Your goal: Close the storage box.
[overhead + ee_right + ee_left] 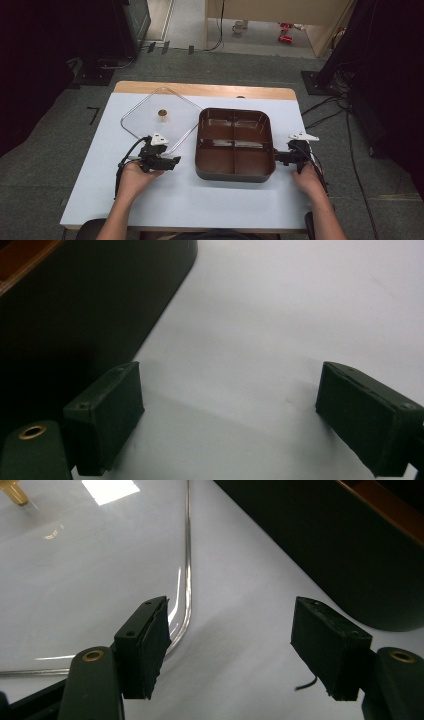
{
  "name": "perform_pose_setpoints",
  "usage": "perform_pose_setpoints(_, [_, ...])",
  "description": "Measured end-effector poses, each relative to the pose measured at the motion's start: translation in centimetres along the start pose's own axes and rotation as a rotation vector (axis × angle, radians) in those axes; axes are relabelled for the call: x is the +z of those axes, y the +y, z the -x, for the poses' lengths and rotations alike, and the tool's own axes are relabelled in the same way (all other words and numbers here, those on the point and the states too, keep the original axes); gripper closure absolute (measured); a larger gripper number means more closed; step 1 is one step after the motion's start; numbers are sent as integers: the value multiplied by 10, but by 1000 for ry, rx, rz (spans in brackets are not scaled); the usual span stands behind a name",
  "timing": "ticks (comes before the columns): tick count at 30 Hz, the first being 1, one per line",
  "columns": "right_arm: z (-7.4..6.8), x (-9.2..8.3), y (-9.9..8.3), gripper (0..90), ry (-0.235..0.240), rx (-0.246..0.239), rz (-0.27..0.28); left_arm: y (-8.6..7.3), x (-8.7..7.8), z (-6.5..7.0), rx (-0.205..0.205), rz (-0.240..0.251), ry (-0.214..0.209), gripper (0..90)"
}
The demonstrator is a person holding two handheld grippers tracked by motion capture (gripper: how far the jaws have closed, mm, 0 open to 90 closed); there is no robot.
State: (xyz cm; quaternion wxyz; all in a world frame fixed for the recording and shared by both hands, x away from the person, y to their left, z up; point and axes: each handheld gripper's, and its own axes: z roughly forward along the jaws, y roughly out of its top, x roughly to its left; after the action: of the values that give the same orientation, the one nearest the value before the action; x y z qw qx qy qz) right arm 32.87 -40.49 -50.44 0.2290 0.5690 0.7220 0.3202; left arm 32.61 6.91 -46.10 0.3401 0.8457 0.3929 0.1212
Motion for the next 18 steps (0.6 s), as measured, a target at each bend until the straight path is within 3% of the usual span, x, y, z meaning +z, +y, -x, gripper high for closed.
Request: perform_pose_setpoints(18, [0, 0, 0, 109, -2, 0, 1, 17, 1, -20, -2, 17, -4, 354])
